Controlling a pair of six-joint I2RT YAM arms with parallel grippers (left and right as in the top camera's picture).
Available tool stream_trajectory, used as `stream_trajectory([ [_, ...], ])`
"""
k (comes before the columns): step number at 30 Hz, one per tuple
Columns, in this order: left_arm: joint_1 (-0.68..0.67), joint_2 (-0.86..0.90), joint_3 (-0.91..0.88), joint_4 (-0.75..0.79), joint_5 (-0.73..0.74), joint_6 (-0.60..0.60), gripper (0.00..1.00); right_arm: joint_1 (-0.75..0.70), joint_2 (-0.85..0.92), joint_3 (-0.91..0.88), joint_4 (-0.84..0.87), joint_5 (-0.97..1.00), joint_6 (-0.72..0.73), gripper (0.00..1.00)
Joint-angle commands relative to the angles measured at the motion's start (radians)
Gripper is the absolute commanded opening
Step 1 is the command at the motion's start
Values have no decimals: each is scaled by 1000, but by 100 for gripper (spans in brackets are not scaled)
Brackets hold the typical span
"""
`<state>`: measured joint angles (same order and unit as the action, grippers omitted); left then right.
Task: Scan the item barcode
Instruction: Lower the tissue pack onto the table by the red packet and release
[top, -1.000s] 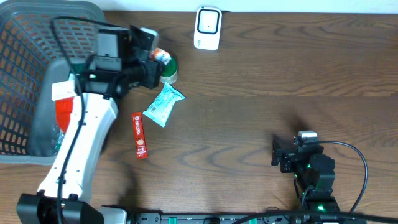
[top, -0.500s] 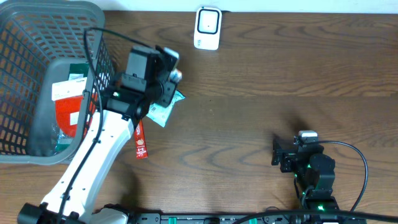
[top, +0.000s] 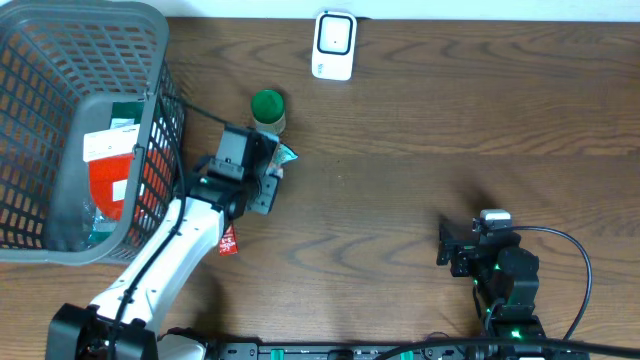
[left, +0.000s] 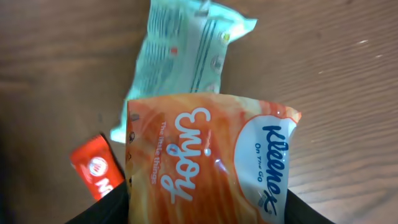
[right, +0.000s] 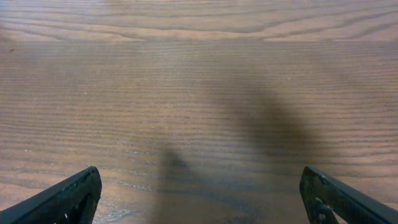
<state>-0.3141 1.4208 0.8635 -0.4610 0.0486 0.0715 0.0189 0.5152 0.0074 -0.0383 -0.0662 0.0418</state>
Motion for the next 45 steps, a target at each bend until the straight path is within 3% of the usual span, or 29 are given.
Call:
stream_trajectory([
  [1,21,3,-58,58,-13,-119,54,7,0,-2,5,9,10,99],
  [6,56,3,-69,94,-13,-230,58,7,0,-1,5,9,10,99],
  [13,73,17,-87,120,-150,-230,66,7,0,-2,5,9,10,99],
  [20,73,98,-94,147,-146,-232,68,7,0,-2,5,9,11,99],
  [27,73,180,-94,203,-146,-235,80,7,0,-2,5,9,11,99],
  [30,73,178,-94,243,-146,-235,90,7,0,-2,5,10,11,99],
  [32,73,174,-93,262,-146,-235,91,7,0,-1,4,10,10,99],
  [37,73,119,-75,265,-146,-234,91,7,0,-2,4,9,10,99],
  [45,73,-174,-60,265,-146,-234,91,7,0,-2,4,10,10,99],
])
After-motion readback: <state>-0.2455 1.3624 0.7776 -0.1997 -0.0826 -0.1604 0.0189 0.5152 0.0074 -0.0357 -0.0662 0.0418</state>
